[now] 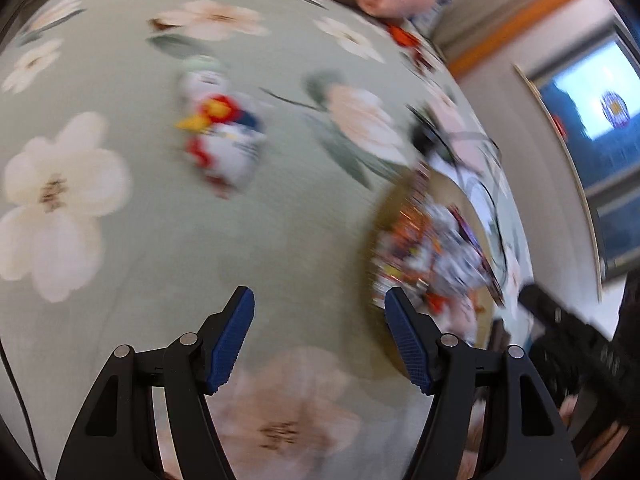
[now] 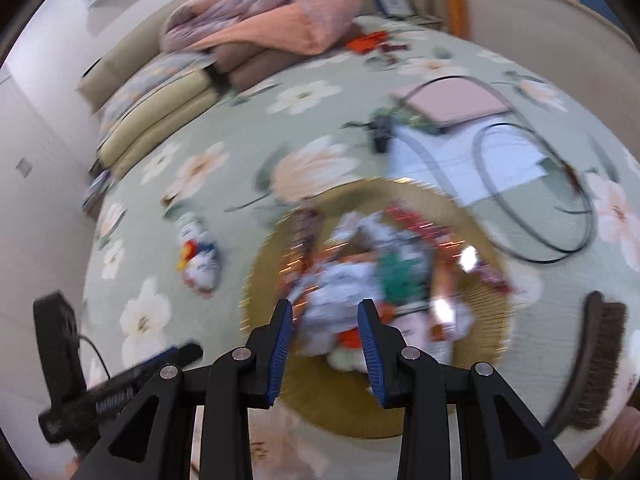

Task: Organize objects
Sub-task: 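Withdraw both grippers toward the Hello Kitty plush and bear plush stack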

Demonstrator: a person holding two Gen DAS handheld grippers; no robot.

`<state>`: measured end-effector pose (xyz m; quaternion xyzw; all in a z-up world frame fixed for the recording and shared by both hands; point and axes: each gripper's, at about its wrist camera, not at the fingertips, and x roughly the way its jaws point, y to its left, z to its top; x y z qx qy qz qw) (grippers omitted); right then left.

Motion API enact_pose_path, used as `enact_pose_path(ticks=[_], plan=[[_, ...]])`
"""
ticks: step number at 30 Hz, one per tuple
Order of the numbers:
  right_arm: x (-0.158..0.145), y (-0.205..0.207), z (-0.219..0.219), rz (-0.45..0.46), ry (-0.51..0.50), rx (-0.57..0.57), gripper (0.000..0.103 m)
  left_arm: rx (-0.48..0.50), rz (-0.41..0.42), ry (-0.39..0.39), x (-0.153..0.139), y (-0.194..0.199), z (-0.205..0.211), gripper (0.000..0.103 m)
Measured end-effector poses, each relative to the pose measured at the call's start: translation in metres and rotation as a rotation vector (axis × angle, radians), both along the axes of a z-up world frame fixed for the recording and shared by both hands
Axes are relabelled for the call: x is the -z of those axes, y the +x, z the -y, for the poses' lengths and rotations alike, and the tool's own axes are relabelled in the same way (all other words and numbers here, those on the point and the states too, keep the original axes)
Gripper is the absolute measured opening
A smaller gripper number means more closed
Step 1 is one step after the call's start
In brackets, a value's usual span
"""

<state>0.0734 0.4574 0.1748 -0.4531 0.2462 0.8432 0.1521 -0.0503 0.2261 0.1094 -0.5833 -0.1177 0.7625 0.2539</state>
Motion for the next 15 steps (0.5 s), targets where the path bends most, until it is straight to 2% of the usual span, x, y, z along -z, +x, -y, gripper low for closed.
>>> enact_pose_path(ticks=[4,6,8,9,10,12,14,15], plan=[[0.010,-0.024,0.041,-0.002,-0.073,-0.095,0.033,-0.062,-0.019,-0.026,-0.001,-0.030,0.037,0.066],[0.015,-0.039,0.063,-0.007,-0.110,-0.144,0.033,-0.103,-0.028,0.002,-0.005,-0.052,0.055,0.066],[0.022,-0.057,0.083,-0.008,-0.142,-0.191,0.037,-0.141,-0.027,0.042,-0.006,-0.078,0.066,0.067],[0.028,-0.070,0.097,-0.010,-0.157,-0.216,0.046,-0.156,-0.020,0.060,-0.004,-0.089,0.070,0.073],[0.032,-0.079,0.105,-0.012,-0.164,-0.228,0.054,-0.178,0.004,0.083,0.002,-0.104,0.075,0.085],[0.044,-0.103,0.121,-0.024,-0.175,-0.249,0.058,-0.196,0.055,0.132,0.013,-0.128,0.078,0.097],[0.056,-0.122,0.129,-0.051,-0.205,-0.270,0.058,-0.201,0.079,0.166,0.024,-0.149,0.076,0.097],[0.066,-0.137,0.132,-0.055,-0.203,-0.267,0.059,-0.212,0.080,0.145,0.030,-0.163,0.075,0.097]])
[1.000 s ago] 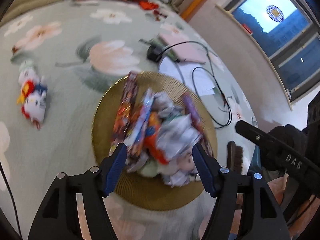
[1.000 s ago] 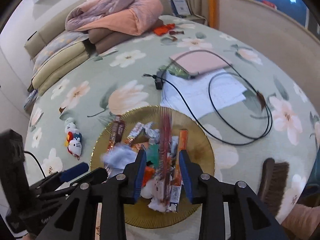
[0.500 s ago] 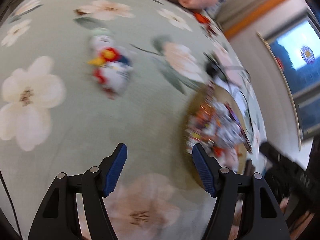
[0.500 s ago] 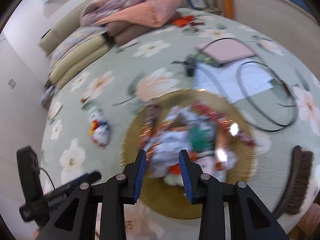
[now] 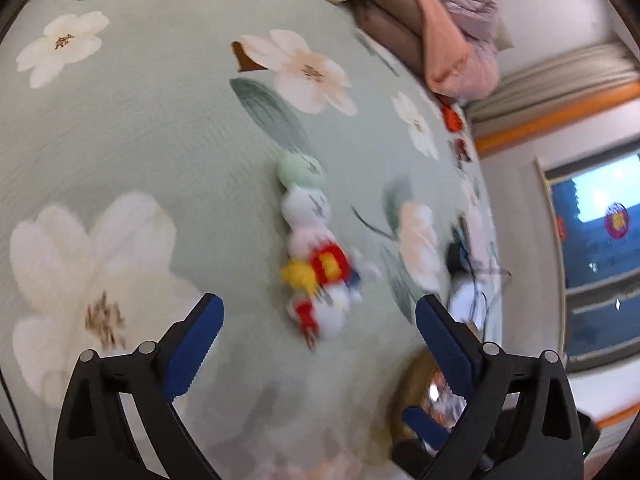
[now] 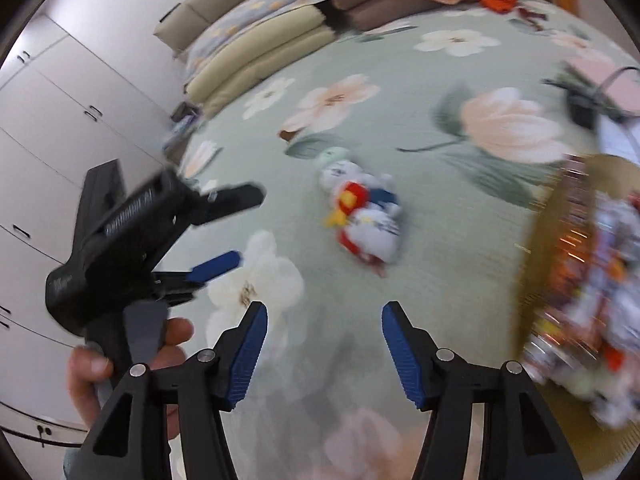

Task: Organize objects
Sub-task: 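Withdraw both grippers toward the Hello Kitty plush and bear plush stack, then grasp the stacked bear plush with the left gripper while the right grasps Hello Kitty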

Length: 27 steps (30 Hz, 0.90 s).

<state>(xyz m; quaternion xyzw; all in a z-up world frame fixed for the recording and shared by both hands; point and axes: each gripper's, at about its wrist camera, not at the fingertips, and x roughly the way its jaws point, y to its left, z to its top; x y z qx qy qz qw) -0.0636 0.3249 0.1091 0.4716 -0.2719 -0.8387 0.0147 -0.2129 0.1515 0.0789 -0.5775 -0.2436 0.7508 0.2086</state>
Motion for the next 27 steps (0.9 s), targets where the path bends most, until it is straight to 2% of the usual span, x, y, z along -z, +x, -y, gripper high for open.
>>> enact_pose_path(ticks=[3,6,13,16,17,18,19,20,21,22,24,27], plan=[[0.031,-0.036,0.000,0.054,0.029,0.029,0.060,0.009,-0.025,-0.044,0.014,-0.026,-0.012,0.097],[0.061,-0.060,-0.010,0.090,0.048,0.077,0.060,0.061,-0.043,-0.080,0.030,-0.049,-0.031,0.097],[0.091,-0.087,-0.030,0.104,0.031,0.129,0.060,0.115,-0.018,-0.104,0.066,-0.079,-0.063,0.096],[0.104,-0.098,-0.030,0.125,0.023,0.113,0.060,0.149,-0.083,-0.182,0.068,-0.075,-0.077,0.095],[0.105,-0.100,-0.030,0.115,0.029,0.112,0.060,0.164,-0.103,-0.226,0.067,-0.072,-0.082,0.092],[0.104,-0.102,-0.029,0.107,0.042,0.111,0.060,0.165,-0.120,-0.277,0.067,-0.070,-0.085,0.078],[0.102,-0.105,-0.025,0.110,0.077,0.102,0.060,0.164,-0.141,-0.324,0.066,-0.068,-0.088,0.069],[0.101,-0.109,-0.022,0.121,0.108,0.089,0.060,0.173,-0.177,-0.339,0.064,-0.063,-0.089,0.064],[0.101,-0.112,-0.016,0.127,0.138,0.070,0.060,0.186,-0.190,-0.310,0.062,-0.062,-0.088,0.046],[0.100,-0.112,-0.014,0.120,0.135,0.058,0.057,0.193,-0.175,-0.268,0.061,-0.061,-0.084,0.039],[0.098,-0.107,-0.017,0.103,0.083,0.051,0.045,0.175,-0.163,-0.265,0.057,-0.059,-0.079,0.038],[0.096,-0.098,-0.018,0.118,0.109,0.024,0.044,0.188,-0.169,-0.248,0.048,-0.049,-0.067,0.038]])
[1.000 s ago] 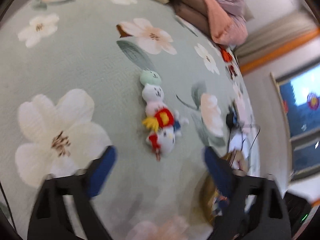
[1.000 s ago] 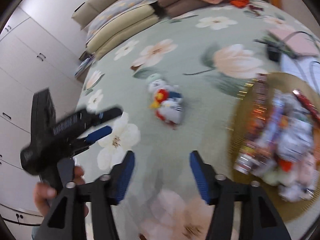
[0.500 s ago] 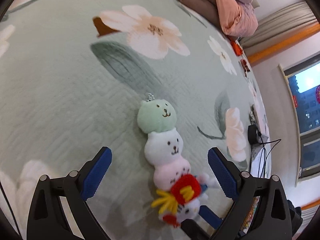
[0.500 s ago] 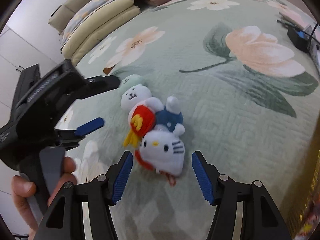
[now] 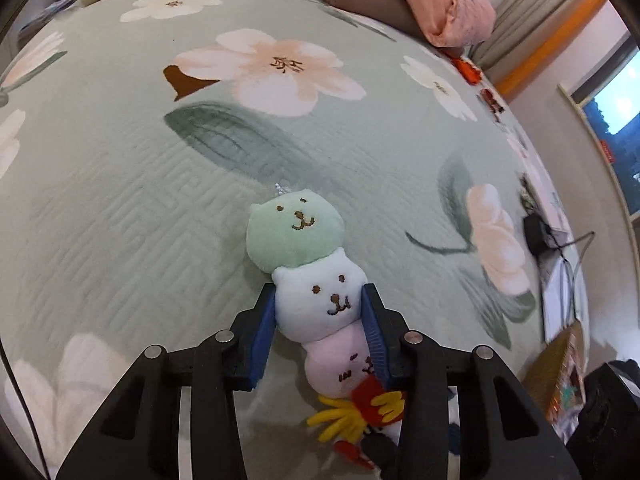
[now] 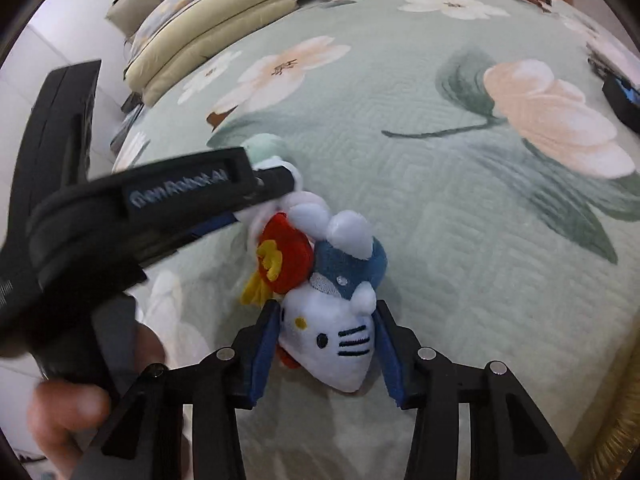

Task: Organize objects
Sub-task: 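Grasp the stacked bear plush with the left gripper while the right grasps Hello Kitty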

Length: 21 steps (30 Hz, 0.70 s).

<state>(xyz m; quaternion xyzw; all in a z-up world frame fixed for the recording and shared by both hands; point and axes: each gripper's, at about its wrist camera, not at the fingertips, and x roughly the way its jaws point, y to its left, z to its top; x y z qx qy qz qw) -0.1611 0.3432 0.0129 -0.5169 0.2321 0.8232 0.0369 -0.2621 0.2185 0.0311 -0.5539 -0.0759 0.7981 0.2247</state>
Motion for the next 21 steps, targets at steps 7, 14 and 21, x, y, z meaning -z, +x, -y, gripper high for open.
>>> enact_pose_path(ticks=[7,14,21], plan=[[-0.030,0.048,0.017,-0.007,-0.061,-0.067,0.044,0.028,0.018,-0.058,-0.024,0.059,0.049,0.038],[-0.035,0.121,0.053,0.098,-0.046,-0.275,0.044,0.154,0.130,-0.196,-0.022,0.162,0.116,0.039],[0.006,0.153,0.060,0.210,-0.047,-0.317,0.048,-0.005,0.198,-0.174,0.009,0.211,0.158,0.049]])
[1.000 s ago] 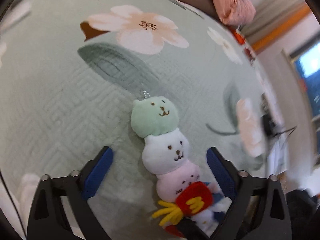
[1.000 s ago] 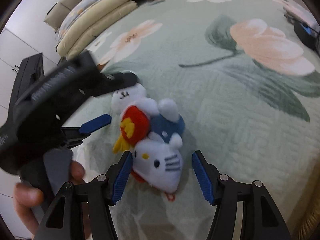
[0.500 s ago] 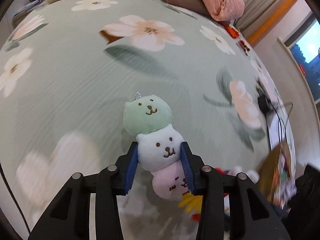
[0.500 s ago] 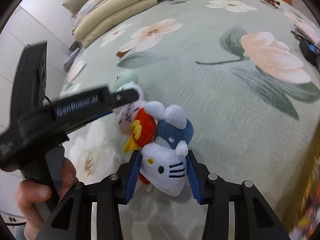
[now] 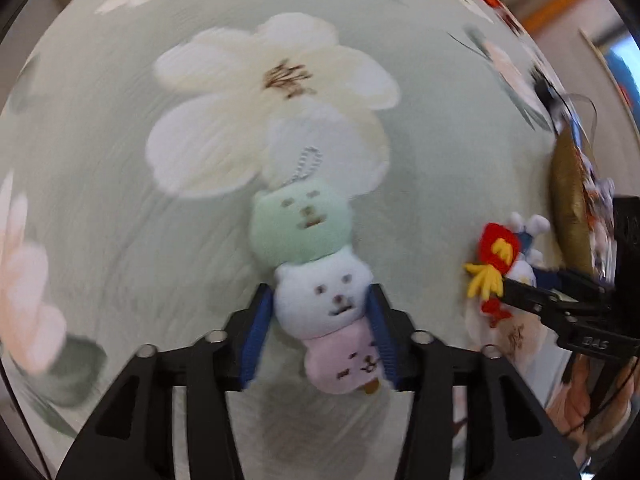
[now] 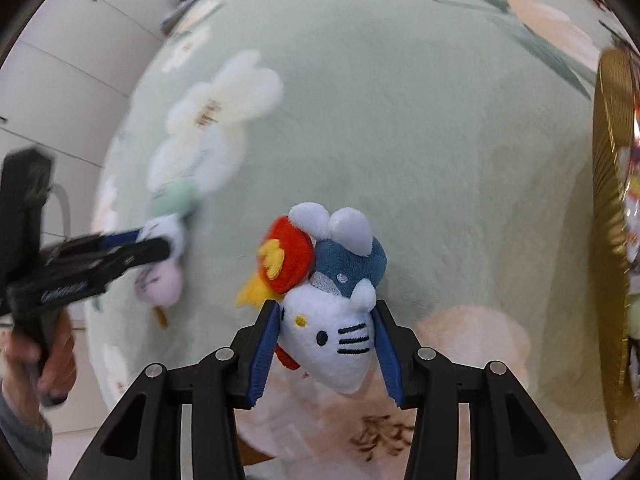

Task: Organize objects
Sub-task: 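Carry both plush toys over the golden plate and open both grippers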

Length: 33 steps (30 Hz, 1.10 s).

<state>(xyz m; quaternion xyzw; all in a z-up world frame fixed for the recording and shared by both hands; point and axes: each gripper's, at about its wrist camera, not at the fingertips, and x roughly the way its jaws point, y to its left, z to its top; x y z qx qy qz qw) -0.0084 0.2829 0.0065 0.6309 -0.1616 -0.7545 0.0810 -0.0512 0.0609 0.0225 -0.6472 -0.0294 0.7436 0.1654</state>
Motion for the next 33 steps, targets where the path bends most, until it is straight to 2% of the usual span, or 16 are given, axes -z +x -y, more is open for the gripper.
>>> enact_pose_path(ticks=[1,3,6,9,10,12,15,18,21,22,25,27,29,33], plan=[[0.004,0.001,-0.004,0.008,-0.032,0.023,0.052,-0.033,0.004,0.022,0.000,0.000,0.004,0.049],[0.005,0.006,-0.010,0.042,-0.059,0.081,0.053,-0.094,0.040,0.061,0.001,-0.001,0.012,0.049],[-0.008,0.015,-0.016,0.037,-0.011,0.115,0.055,-0.145,0.078,0.106,-0.001,0.003,0.022,0.049],[-0.018,0.024,-0.016,0.021,0.012,0.153,0.074,-0.193,0.128,0.203,0.001,0.010,0.028,0.050],[-0.019,0.028,-0.014,0.018,0.023,0.157,0.080,-0.199,0.130,0.207,0.004,0.014,0.028,0.051],[-0.017,0.029,-0.007,0.017,0.024,0.149,0.082,-0.237,0.117,0.198,0.004,0.017,0.025,0.051],[-0.007,0.021,0.004,0.015,0.060,0.154,0.082,-0.317,0.089,0.190,0.007,0.022,0.017,0.055],[0.002,0.010,0.016,0.003,0.114,0.161,0.081,-0.357,0.032,0.122,0.009,0.024,0.006,0.055],[0.004,0.008,0.026,-0.006,0.198,0.149,0.057,-0.345,-0.017,0.043,0.006,0.026,-0.007,0.052],[0.004,0.008,0.027,-0.013,0.221,0.148,0.056,-0.352,-0.035,0.012,0.005,0.028,-0.007,0.041],[-0.001,0.012,0.024,-0.037,0.183,0.143,0.054,-0.351,-0.052,0.004,0.001,0.032,0.001,0.039],[-0.011,0.018,0.022,-0.059,0.157,0.128,0.054,-0.318,-0.093,-0.016,-0.016,0.036,0.002,0.039],[-0.024,0.025,0.021,-0.087,0.143,0.118,0.054,-0.287,-0.125,-0.004,-0.032,0.037,-0.002,0.039],[-0.061,0.048,0.014,-0.131,0.107,0.096,0.054,-0.183,-0.213,0.020,-0.080,0.038,-0.032,0.039]])
